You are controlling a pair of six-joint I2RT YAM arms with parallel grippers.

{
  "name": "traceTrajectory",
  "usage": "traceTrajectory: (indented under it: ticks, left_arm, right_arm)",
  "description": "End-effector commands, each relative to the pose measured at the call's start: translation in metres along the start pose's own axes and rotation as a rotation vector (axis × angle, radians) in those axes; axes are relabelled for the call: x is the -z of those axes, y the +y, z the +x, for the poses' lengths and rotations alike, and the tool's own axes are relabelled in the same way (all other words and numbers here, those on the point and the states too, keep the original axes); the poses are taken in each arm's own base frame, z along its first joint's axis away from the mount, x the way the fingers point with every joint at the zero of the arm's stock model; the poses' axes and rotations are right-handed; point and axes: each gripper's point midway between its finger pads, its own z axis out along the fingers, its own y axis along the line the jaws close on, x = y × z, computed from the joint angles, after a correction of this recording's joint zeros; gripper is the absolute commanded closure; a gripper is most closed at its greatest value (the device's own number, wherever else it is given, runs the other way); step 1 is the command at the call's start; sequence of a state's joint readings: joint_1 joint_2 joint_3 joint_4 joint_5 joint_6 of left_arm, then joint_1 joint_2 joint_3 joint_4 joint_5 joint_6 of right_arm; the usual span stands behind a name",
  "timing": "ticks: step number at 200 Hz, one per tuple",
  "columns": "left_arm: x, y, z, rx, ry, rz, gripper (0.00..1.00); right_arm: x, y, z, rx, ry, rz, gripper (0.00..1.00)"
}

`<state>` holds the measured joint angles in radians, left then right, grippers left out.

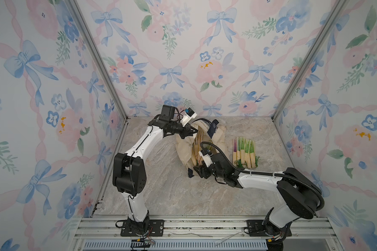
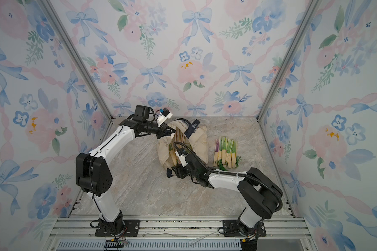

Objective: Take out the folding fans from the tote bags
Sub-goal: Pick up the folding fan from the canvas bag.

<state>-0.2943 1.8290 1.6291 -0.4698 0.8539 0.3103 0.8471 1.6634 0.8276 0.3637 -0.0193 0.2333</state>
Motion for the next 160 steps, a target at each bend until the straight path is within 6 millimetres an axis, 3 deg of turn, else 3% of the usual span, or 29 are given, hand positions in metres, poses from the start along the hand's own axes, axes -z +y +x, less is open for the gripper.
traceTrajectory:
  ticks: [1,29,71,160]
  left_arm:
    - [0.006,-0.005,-0.022,-0.056,-0.060,0.024,1.00]
    - [0.007,-0.008,-0.024,-0.060,-0.066,0.034,1.00]
    - [0.007,-0.012,-0.025,-0.070,-0.070,0.049,1.00]
    - [0.002,-0.013,-0.024,-0.072,-0.063,0.052,1.00]
  right_arm:
    - [-0.021,-0.009,-0.019,-0.018,-0.036,0.074,0.31]
    - [-0.045,-0.022,-0.015,-0.060,0.018,0.093,0.31]
    - [-0.066,-0.042,-0.013,-0.145,0.042,0.082,0.31]
    - [-0.081,-0.036,-0.011,-0.177,0.060,0.007,0.34]
